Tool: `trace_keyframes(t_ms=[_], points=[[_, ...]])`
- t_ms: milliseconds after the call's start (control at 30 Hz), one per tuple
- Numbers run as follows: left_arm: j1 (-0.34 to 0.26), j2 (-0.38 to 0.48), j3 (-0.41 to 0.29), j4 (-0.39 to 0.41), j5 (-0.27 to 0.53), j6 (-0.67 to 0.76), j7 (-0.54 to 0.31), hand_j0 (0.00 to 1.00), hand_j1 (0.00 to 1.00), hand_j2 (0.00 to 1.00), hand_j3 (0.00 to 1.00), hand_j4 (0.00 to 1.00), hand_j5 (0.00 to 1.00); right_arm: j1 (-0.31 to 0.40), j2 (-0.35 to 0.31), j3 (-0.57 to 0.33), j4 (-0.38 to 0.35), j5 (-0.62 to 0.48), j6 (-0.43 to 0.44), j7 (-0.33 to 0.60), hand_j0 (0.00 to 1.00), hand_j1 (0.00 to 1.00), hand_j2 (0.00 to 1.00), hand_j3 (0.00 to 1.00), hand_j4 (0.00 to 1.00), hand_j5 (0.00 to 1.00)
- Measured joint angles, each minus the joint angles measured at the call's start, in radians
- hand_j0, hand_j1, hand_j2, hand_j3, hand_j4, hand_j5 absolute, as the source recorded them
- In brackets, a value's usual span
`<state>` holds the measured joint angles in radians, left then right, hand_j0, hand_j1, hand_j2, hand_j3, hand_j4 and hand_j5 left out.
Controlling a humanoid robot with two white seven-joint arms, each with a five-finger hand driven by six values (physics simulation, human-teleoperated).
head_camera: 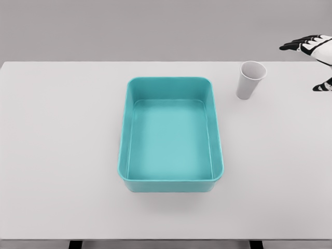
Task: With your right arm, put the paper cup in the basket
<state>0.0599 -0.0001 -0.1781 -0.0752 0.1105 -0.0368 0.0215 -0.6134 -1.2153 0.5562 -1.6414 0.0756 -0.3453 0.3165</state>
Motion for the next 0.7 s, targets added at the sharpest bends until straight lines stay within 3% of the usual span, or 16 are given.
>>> trace_keyframes(t_ms=[167, 267, 333, 400, 500, 700], points=[[0.000, 0.000, 0.000, 0.000, 0.000, 0.000, 0.000, 1.00, 1.00, 1.00, 1.00, 1.00, 1.00, -0.002, 0.037, 0.000, 0.020, -0.048, 0.006, 0.044, 1.00, 1.00, 1.00, 1.00, 1.00, 1.00], [0.000, 0.000, 0.000, 0.000, 0.000, 0.000, 0.000, 1.00, 1.00, 1.00, 1.00, 1.00, 1.00, -0.025, 0.087, 0.000, 0.166, -0.298, 0.012, 0.201, 1.00, 1.00, 1.00, 1.00, 1.00, 1.00], [0.000, 0.000, 0.000, 0.000, 0.000, 0.000, 0.000, 1.00, 1.00, 1.00, 1.00, 1.00, 1.00, -0.035, 0.115, -0.003, 0.284, -0.457, 0.015, 0.246, 1.00, 1.00, 1.00, 1.00, 1.00, 1.00], [0.000, 0.000, 0.000, 0.000, 0.000, 0.000, 0.000, 1.00, 1.00, 1.00, 1.00, 1.00, 1.00, -0.043, 0.129, -0.004, 0.357, -0.543, 0.017, 0.270, 1.00, 1.00, 1.00, 1.00, 1.00, 1.00], [0.000, 0.000, 0.000, 0.000, 0.000, 0.000, 0.000, 1.00, 1.00, 1.00, 1.00, 1.00, 1.00, -0.077, 0.163, -0.002, 0.431, -0.601, 0.045, 0.285, 0.98, 0.98, 0.98, 0.98, 0.98, 0.98], [0.000, 0.000, 0.000, 0.000, 0.000, 0.000, 0.000, 1.00, 1.00, 1.00, 1.00, 1.00, 1.00, -0.098, 0.348, -0.001, 0.645, -0.572, 0.092, 0.293, 0.99, 0.99, 0.99, 0.99, 0.99, 0.99]])
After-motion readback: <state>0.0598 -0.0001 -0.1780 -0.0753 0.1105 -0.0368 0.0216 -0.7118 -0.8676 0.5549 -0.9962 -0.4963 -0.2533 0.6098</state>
